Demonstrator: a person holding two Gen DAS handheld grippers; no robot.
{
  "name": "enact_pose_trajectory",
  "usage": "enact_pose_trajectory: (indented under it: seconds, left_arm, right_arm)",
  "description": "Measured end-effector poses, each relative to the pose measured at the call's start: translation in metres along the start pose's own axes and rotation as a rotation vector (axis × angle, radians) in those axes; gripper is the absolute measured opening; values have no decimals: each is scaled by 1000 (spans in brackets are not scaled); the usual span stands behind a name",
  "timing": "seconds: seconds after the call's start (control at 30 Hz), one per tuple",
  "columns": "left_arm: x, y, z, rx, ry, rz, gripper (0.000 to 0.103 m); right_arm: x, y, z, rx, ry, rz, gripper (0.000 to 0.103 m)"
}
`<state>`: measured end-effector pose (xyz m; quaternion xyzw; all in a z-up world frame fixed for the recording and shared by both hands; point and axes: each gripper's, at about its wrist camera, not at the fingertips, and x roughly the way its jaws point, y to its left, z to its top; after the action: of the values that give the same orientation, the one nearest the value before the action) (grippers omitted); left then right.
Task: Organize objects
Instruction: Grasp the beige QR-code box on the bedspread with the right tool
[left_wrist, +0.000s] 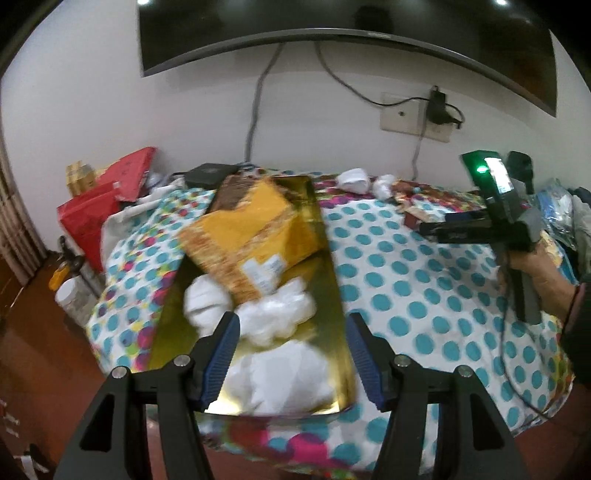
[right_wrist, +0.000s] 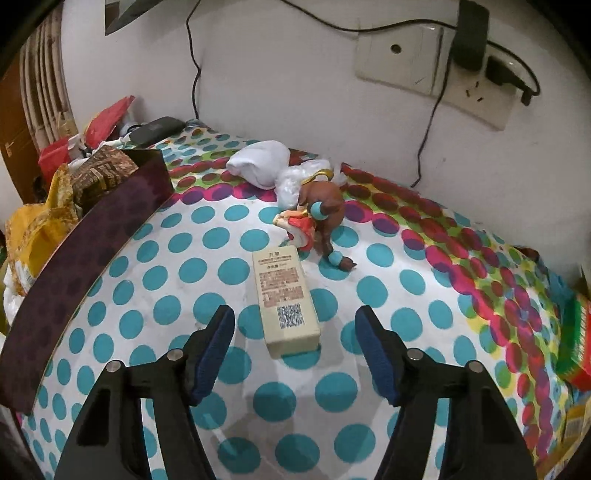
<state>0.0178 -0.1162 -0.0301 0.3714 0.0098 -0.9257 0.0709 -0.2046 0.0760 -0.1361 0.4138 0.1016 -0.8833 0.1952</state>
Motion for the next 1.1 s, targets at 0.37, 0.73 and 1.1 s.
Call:
enact_pose_trajectory:
  seconds: [0.37, 0.73, 1.1]
  left_arm:
    - [46, -79, 50, 164, -9, -75, 61]
    - [142, -135, 117, 45, 52, -272, 76]
    - [228, -160, 153, 12, 94, -211, 76]
  right_arm:
    - [-10, -20, -15, 24, -34, 36, 28]
    - [-41, -82, -52, 155, -58, 32, 28]
    - [-37, -66, -50, 74, -43, 18, 28]
